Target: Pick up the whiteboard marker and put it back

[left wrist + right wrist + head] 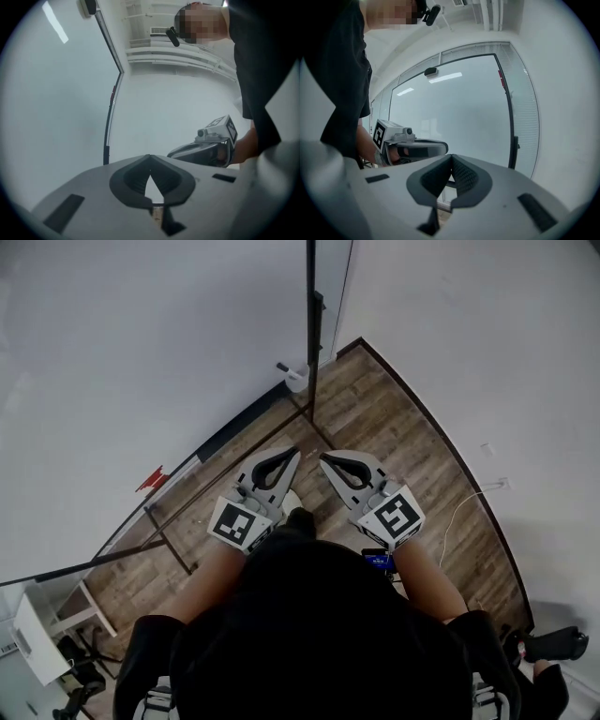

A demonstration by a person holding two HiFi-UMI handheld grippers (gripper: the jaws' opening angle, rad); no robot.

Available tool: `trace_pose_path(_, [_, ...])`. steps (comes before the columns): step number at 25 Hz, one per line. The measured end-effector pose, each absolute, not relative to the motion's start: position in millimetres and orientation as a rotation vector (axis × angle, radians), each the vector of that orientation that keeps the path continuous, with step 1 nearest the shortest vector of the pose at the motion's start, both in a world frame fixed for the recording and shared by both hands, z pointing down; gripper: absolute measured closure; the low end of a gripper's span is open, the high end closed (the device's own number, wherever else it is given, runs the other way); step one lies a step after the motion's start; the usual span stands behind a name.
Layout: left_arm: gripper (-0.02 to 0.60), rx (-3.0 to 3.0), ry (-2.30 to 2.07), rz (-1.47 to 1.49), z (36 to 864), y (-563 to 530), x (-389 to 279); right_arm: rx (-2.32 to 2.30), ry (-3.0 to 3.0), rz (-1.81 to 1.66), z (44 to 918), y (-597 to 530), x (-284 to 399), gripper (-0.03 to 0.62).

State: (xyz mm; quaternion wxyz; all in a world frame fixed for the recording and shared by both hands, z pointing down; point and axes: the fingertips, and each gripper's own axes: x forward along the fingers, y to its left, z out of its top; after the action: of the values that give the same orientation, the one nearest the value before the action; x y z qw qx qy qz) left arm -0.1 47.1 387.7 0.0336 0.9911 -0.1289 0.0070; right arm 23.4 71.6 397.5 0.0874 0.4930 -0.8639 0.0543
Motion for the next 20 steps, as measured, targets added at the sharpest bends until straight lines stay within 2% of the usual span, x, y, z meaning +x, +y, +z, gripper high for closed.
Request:
trace_pose_path(9, [0.578, 3.038, -0.442, 0.065, 410, -56, 10, 1.393, -2.549, 0.196, 408, -41, 34, 0.602])
trace_pose_path(20, [0.578, 2.982, -0.514, 0.05, 433, -113, 9, 1.339, -2.492, 0.216, 444, -106, 44, 0.602])
